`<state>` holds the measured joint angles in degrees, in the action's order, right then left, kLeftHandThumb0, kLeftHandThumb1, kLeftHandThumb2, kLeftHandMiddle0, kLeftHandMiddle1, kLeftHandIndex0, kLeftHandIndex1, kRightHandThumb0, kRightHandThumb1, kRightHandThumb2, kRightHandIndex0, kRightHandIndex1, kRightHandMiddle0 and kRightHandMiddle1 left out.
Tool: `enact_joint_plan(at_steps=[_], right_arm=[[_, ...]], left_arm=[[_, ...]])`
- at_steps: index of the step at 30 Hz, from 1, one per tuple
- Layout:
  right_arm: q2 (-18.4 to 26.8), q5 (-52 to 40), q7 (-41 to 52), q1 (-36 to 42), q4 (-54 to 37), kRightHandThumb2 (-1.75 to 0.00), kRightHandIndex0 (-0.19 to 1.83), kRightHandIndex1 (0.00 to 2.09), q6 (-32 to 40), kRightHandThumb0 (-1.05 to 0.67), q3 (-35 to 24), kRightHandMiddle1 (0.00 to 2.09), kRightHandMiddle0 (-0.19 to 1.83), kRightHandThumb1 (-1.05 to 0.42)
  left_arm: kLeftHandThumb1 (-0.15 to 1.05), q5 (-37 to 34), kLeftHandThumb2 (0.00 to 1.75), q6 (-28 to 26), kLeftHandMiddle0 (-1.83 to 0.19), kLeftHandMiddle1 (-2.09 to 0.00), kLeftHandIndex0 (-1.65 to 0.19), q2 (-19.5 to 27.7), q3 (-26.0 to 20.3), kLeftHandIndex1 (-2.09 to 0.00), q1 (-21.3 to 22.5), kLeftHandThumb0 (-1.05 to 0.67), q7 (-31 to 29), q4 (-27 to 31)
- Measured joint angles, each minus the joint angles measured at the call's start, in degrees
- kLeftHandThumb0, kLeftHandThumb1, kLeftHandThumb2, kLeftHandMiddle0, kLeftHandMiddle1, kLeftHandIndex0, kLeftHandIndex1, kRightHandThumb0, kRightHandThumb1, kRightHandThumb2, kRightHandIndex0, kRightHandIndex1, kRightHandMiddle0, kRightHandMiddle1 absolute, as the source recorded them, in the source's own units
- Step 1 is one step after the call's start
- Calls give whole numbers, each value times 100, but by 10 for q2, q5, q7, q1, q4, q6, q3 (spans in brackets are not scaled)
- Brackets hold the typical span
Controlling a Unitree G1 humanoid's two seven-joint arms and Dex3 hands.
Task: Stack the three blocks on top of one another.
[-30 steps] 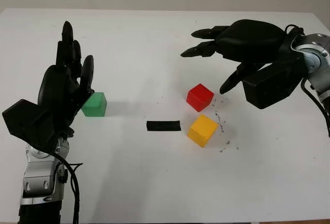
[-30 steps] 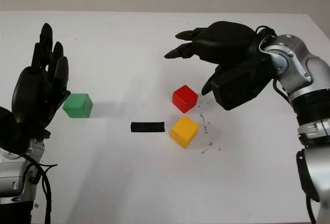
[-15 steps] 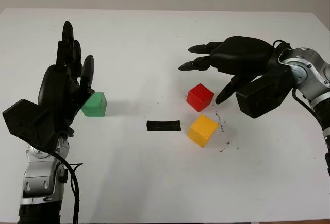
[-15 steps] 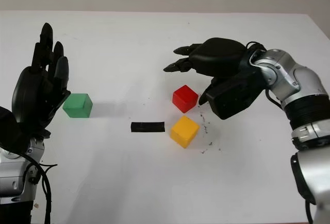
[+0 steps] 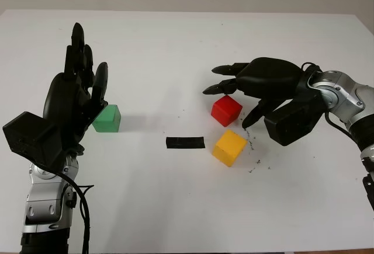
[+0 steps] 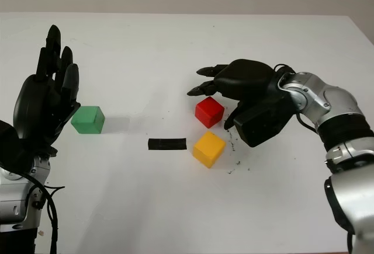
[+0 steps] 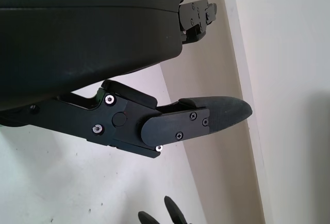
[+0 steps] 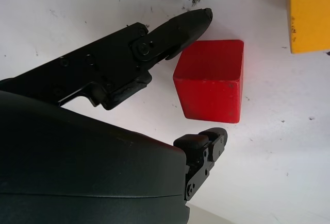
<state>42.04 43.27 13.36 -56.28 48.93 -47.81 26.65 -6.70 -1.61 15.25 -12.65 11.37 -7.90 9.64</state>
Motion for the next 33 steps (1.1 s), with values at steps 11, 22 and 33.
enact_joint_plan(at_steps=[11, 22, 33], right_arm=[[-14, 13, -53, -1, 30, -7, 27, 10, -9, -45, 4, 26, 71, -90], [-20, 29, -113, -13, 55, -6, 39, 7, -36, -37, 14, 142, 45, -94], [-20, 27, -120, -45, 55, -5, 41, 7, -44, -36, 13, 131, 48, -92]], left_arm=[[105, -1, 54, 3, 18, -5, 18, 0, 0, -4, -4, -71, -7, 1], [105, -1, 55, 5, 19, -5, 19, 1, 0, -4, -5, -71, -8, 1], [105, -2, 55, -5, 19, -5, 19, 3, 0, -5, -5, -70, -10, 1]])
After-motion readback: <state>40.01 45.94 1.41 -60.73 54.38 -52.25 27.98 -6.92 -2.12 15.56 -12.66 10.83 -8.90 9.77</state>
